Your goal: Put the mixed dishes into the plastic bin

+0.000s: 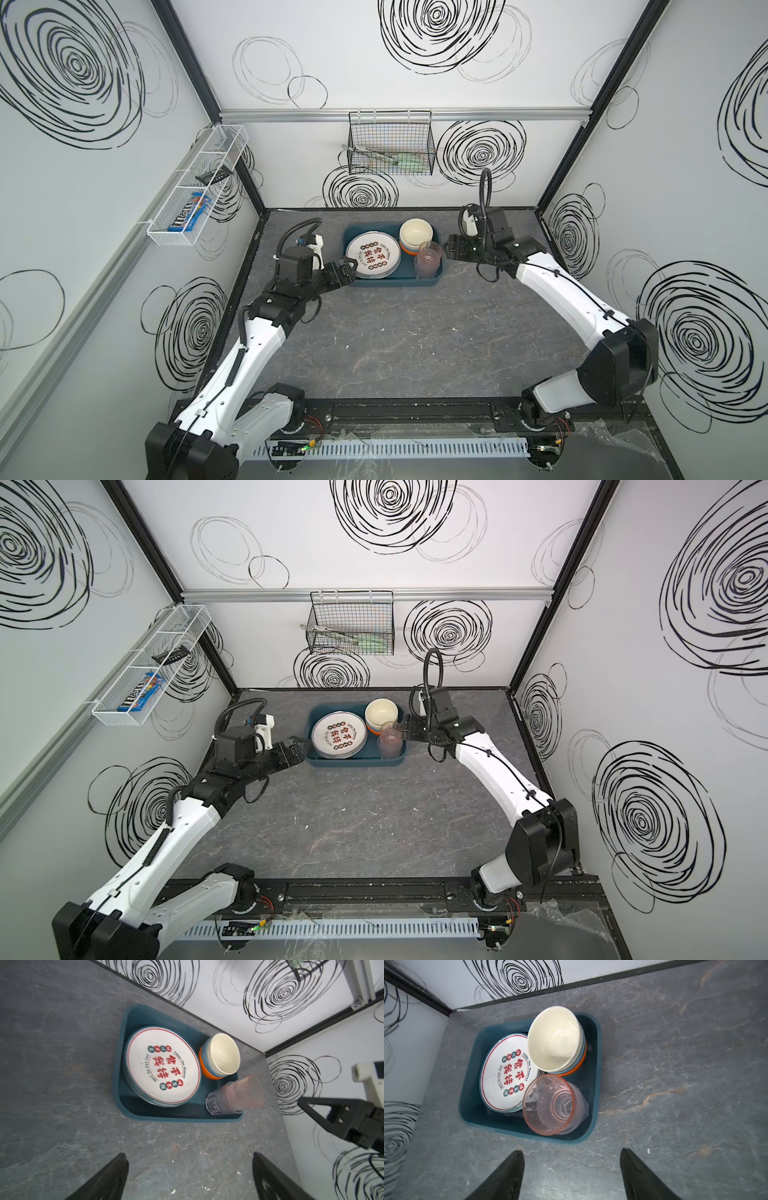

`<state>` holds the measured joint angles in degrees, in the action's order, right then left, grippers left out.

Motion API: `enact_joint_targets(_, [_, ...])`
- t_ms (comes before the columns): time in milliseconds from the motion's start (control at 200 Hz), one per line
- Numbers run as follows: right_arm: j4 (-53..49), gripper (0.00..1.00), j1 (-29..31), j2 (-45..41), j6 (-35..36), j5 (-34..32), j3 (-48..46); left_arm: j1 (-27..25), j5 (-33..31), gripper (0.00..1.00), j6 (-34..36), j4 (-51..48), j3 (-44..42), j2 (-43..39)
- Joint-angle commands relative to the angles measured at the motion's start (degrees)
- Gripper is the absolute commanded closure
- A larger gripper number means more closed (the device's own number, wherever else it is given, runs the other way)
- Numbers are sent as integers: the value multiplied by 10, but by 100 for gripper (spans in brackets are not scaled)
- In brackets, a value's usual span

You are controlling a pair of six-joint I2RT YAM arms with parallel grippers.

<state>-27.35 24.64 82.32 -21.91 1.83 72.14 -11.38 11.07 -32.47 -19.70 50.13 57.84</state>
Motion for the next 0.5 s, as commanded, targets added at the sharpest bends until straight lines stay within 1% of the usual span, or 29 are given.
enact_joint_targets(0, [101,3,-16,-43,1,-36,-49,19,-89,4,43,10,20,-6])
enact_joint_targets(75, [124,3,-24,-62,-8,-91,-77,21,-147,4,76,51,-1,-22])
enact_joint_targets(120, [149,3,-25,-78,-10,-136,-102,21,-178,4,111,93,-27,-40])
enact_joint_targets(170, [188,2,-25,-98,-11,-186,-136,22,-209,4,135,142,-66,-63])
enact_joint_targets(235, [245,3,-23,-125,-9,-250,-190,22,-246,4,159,230,-127,-94])
enact_joint_targets(285, [324,3,-25,-145,32,-276,-248,22,-257,4,189,312,-183,-117])
enact_joint_targets(335, [382,3,-26,-157,56,-307,-291,23,-265,4,221,392,-235,-134])
enact_joint_targets(400, [441,3,-28,-154,72,-362,-337,23,-293,4,249,462,-276,-130])
enact_joint_targets(445, [493,3,-36,-142,77,-404,-367,25,-317,4,262,479,-287,-112])
enact_joint_targets(495, [510,3,-50,-122,74,-424,-383,32,-325,4,271,493,-294,-85])
